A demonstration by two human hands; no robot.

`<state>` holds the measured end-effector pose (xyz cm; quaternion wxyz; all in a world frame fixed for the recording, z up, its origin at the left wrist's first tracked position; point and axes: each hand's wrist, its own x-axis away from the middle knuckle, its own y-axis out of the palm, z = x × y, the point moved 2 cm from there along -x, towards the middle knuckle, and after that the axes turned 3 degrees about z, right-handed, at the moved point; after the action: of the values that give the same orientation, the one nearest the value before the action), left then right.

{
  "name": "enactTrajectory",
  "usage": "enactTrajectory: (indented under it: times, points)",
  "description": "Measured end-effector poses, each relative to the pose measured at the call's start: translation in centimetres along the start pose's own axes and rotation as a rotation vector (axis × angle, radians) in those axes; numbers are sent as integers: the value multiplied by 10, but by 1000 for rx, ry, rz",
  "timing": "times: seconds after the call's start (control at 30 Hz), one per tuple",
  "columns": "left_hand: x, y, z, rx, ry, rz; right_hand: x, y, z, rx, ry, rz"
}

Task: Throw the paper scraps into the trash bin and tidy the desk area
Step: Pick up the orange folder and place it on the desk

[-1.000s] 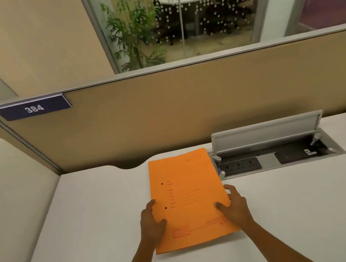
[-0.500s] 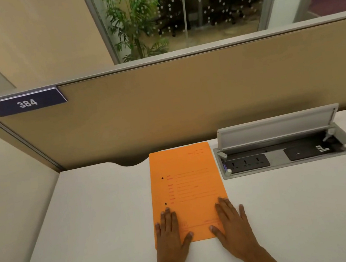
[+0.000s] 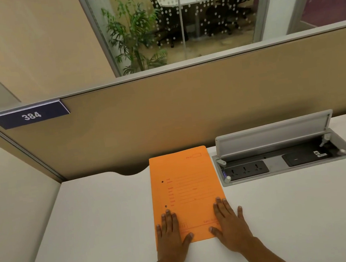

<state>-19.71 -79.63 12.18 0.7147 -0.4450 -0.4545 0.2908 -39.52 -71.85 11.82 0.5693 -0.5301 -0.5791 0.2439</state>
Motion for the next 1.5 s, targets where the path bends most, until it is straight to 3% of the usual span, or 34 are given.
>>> enactTrajectory:
  times: [0.1,0.27,0.5,0.8,1.17,1.5]
  points:
    - [4,-11,5,7,-35,-3,2,-9,1,3,0,-29]
    - [15,-45,12,72,-74,188,18,-28,-6,-53,-41,117]
    - [52,-78,25,184,27,263,61,-47,-14,-4,-19,130]
    - [137,-87,19,160,108,300,150,-45,-23,27,81,127]
    - [238,-93,48,76,360,336,293,-17,-27,13,261,261]
    - [339,-50,158,28,661,237,460,7,33,-58,511,438]
